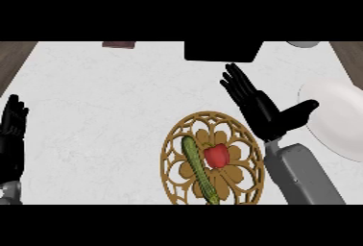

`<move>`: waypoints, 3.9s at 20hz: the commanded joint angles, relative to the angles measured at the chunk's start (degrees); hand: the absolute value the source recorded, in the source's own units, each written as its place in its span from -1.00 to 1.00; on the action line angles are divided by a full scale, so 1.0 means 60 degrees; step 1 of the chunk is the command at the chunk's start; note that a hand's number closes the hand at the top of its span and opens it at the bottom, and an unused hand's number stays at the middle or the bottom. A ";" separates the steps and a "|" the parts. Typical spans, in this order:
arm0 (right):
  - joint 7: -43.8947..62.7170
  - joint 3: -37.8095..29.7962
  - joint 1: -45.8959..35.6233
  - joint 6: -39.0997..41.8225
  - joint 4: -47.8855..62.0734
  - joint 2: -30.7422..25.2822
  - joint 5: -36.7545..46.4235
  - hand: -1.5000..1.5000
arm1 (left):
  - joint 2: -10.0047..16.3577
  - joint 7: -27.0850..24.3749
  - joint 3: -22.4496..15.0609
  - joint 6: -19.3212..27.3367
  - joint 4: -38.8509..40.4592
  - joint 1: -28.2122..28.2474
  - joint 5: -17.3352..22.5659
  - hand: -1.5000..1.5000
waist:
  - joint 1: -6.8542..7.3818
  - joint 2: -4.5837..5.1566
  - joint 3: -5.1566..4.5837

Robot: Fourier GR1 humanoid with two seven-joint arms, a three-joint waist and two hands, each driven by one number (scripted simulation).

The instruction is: Pick the bell pepper from the placemat and place it in the plate

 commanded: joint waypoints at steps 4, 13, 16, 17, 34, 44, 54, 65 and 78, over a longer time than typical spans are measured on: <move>-0.0118 0.0761 -0.1813 0.2686 0.0198 -0.1063 0.0484 1.00 | -0.0141 0.0886 -0.0616 -0.1156 0.0304 -0.0855 0.0526 0.00 | -0.0087 0.0168 0.0340; -0.5863 0.0578 -0.0435 0.2563 0.1975 -0.2106 0.3448 -1.00 | -0.0795 0.1929 -0.1358 -0.1891 0.0980 -0.1414 0.0865 0.00 | -0.0164 0.0178 0.0354; -0.7016 0.1241 -0.0832 0.2805 0.2713 -0.2496 0.4791 -1.00 | -0.0820 0.2142 -0.1275 -0.1792 0.1234 -0.1979 0.0717 0.00 | -0.0127 0.0169 0.0349; -0.7101 0.1318 -0.0631 0.2429 0.2533 -0.2741 0.5259 -1.00 | -0.0790 0.2303 -0.1228 -0.1938 0.0943 -0.1857 0.0900 0.00 | -0.0145 0.0122 0.0346; -0.4253 0.1909 -0.1013 0.3327 0.0427 -0.3368 0.8117 -1.00 | -0.1705 0.1872 -0.1235 -0.1806 0.1577 -0.1764 -0.0010 0.00 | -0.0226 0.0070 0.0330; -0.2492 0.2542 -0.0677 0.3063 -0.0497 -0.2612 1.0593 -1.00 | -0.1618 0.2116 -0.0857 -0.2171 0.1058 -0.1476 -0.0053 0.00 | -0.0173 0.0059 0.0335; -0.2198 0.2365 -0.1095 0.3881 0.0421 -0.1264 1.2225 -1.00 | -0.1798 0.2907 -0.0555 -0.2360 0.0568 -0.1758 -0.0374 0.00 | -0.0144 0.0073 0.0337; -0.2496 0.2275 -0.0671 0.3281 0.1100 -0.0299 1.4158 -1.00 | -0.2015 0.2423 -0.0015 -0.2788 0.0794 -0.1460 -0.0718 0.00 | -0.0162 0.0073 0.0336; -0.3839 0.2746 -0.0187 0.3488 0.1074 -0.0307 1.5139 1.00 | -0.2078 0.2251 0.0431 -0.3217 0.1357 -0.1810 -0.0700 0.00 | -0.0231 0.0074 0.0333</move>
